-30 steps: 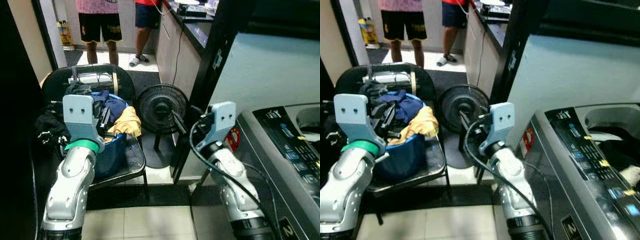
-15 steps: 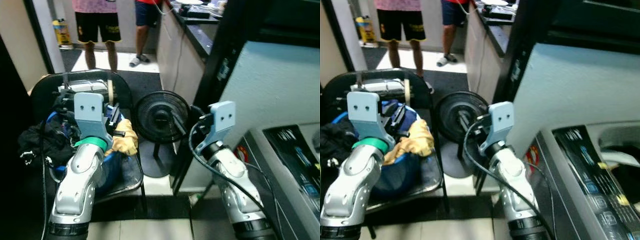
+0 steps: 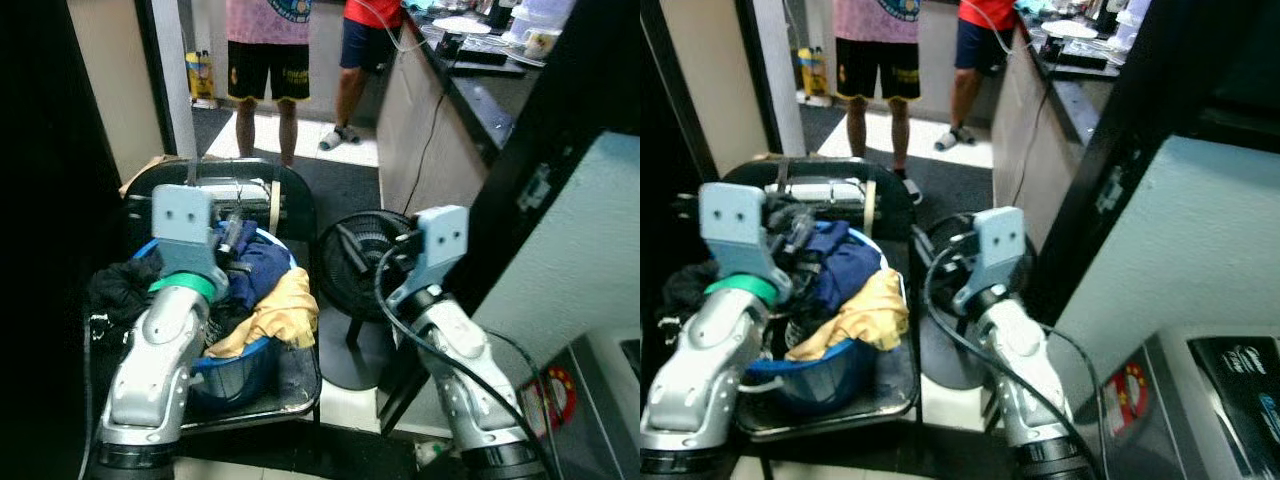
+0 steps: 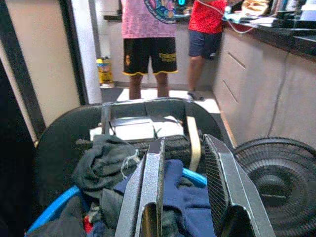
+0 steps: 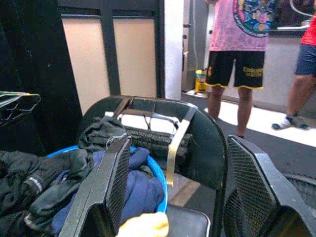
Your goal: Clothes washing
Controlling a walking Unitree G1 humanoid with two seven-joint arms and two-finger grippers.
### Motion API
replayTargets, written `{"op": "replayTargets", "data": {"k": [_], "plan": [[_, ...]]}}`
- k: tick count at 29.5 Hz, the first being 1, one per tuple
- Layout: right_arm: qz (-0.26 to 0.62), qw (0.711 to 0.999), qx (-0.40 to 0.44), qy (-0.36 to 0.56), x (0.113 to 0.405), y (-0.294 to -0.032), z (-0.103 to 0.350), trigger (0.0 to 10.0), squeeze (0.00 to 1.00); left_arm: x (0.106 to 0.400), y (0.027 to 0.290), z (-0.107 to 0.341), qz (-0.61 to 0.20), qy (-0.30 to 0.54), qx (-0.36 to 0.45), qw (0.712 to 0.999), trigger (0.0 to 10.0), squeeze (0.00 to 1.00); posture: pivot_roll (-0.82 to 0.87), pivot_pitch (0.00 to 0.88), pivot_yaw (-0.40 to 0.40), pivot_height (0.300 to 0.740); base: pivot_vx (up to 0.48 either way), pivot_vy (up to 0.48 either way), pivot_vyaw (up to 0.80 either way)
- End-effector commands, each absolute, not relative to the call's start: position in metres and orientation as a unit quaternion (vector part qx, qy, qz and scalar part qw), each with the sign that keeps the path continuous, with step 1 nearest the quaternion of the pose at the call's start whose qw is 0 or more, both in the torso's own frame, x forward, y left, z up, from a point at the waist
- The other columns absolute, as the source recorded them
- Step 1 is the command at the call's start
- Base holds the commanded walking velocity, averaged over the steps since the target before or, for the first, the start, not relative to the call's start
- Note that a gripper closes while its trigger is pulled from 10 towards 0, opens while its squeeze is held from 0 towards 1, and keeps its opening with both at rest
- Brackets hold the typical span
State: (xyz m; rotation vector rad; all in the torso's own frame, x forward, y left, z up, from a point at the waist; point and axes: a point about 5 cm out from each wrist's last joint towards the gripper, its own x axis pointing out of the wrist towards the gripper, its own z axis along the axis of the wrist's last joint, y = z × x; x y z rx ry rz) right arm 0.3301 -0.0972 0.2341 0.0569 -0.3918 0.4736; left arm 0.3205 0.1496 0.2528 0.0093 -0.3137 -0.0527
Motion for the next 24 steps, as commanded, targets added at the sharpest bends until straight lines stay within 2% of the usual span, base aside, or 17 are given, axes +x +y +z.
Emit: {"op": "replayTargets", "data": {"k": [1, 4, 13, 15, 16, 24], "plan": [[0.229, 0.954, 0.026, -0.190, 0.330, -0.101, 0.233, 10.0, 0.00, 0.320, 0.144, 0.252, -0.040, -0.157, 0.004, 0.987, 10.0, 0.00, 0.01, 0.065, -0.016, 0.740, 0.401, 0.000, 0.80], [0.234, 0.953, 0.022, -0.191, 0.328, -0.099, 0.232, 10.0, 0.00, 0.320, 0.144, 0.251, -0.041, -0.156, 0.006, 0.987, 10.0, 0.00, 0.01, 0.062, -0.015, 0.740, 0.401, 0.000, 0.80], [0.230, 0.953, 0.039, -0.193, 0.330, -0.098, 0.232, 10.0, 0.00, 0.321, 0.146, 0.251, -0.042, -0.155, 0.008, 0.987, 10.0, 0.00, 0.02, 0.053, 0.007, 0.740, 0.400, 0.000, 0.00], [0.230, 0.953, 0.042, -0.194, 0.330, -0.094, 0.232, 10.0, 0.00, 0.323, 0.151, 0.250, -0.043, -0.151, 0.013, 0.987, 10.0, 0.00, 0.03, 0.056, 0.034, 0.740, 0.377, 0.000, 0.00], [0.229, 0.953, 0.041, -0.194, 0.331, -0.091, 0.231, 10.0, 0.00, 0.324, 0.156, 0.250, -0.045, -0.143, 0.010, 0.989, 10.0, 0.00, 0.04, 0.058, 0.054, 0.740, 0.000, 0.000, 0.00], [0.216, 0.958, 0.022, -0.188, 0.334, -0.092, 0.226, 10.0, 0.00, 0.325, 0.161, 0.252, -0.060, -0.151, -0.003, 0.987, 10.0, 0.00, 0.06, 0.057, 0.058, 0.740, 0.000, 0.000, 0.00]]}}
